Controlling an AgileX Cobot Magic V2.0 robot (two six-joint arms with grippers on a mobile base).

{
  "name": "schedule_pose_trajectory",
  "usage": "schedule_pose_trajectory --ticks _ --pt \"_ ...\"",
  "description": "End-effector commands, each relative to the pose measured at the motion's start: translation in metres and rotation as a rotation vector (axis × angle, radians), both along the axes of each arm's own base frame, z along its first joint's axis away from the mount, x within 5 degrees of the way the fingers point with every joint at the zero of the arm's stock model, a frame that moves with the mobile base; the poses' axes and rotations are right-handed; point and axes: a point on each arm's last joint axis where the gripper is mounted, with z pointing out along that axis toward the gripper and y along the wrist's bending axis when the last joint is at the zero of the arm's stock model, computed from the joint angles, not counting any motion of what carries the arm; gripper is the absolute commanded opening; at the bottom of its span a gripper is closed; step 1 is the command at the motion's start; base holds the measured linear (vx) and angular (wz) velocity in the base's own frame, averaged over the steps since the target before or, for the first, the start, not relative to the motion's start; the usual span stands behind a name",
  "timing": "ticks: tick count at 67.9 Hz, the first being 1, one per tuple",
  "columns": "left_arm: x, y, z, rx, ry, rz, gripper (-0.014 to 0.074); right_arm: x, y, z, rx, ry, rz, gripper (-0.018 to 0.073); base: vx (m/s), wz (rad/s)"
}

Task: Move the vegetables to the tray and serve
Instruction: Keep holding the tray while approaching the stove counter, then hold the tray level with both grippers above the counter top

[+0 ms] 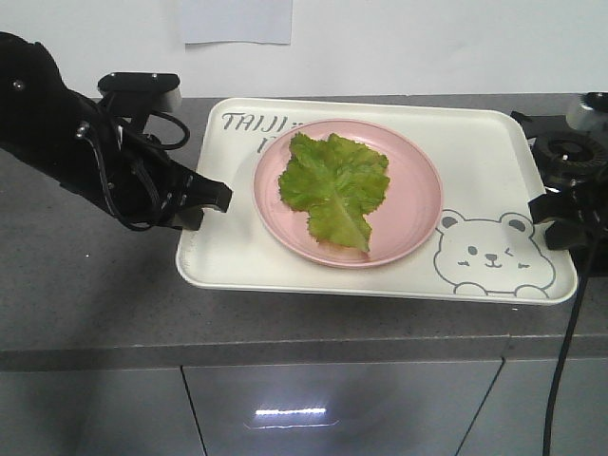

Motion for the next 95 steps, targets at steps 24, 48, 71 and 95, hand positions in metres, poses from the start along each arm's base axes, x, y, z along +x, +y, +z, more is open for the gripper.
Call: schedule_pose_trajectory --ticks 24,48,71,95 --pt "-0.0087 -0.0148 0.0325 -0.191 -0.114 -0.017 -0.0006 -0.0054 0.0164 0.0251 0.129 -0.089 0.042 -0.0006 0.07 -0.03" --pt "-0.0087 -0.0148 0.0325 -0.191 -0.114 -0.017 -0.0006 -0.0054 0.0164 0.0251 0.129 -0.089 0.042 -0.0006 0.06 -0.01" --pt "-0.0087 -0.0148 0.0325 -0.191 -0.114 -0.017 -0.0006 -0.0054 0.0164 0.0251 0.129 -0.089 0.042 -0.0006 0.05 0.00" --pt "-0.0087 -0.0148 0.0325 -0.191 -0.114 -0.017 -0.0006 -0.0054 0.0164 0.0251 0.129 -0.089 0.042 -0.0006 0.06 0.02"
